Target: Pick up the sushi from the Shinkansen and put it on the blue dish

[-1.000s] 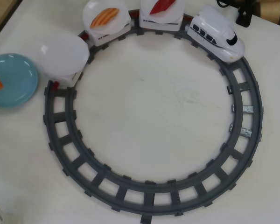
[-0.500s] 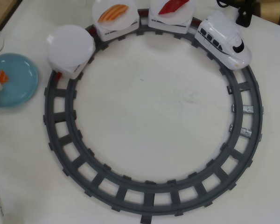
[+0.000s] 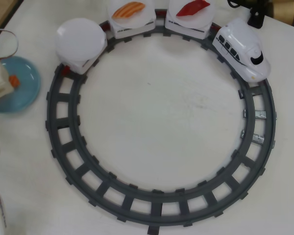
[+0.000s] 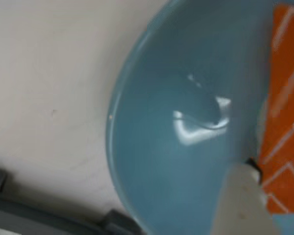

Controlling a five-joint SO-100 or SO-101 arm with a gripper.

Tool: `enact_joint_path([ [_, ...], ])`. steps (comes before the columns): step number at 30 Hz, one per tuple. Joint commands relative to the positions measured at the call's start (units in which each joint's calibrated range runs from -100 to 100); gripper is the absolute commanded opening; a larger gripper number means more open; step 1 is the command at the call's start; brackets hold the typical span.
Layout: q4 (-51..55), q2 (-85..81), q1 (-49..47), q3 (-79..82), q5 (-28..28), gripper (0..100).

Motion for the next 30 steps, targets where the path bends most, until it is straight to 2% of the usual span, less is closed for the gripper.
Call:
enact_joint_path([
  [1,0.0,-1.0,1.3,-3.1,0.3,21],
  [7,2.3,-3.0,1.4,-4.9,-0.2,21],
  [13,2.4,-11.8,2.5,-1.3,-3.4,21],
  [30,2.3,-56.0,4.6,52.0,-12.7,20],
])
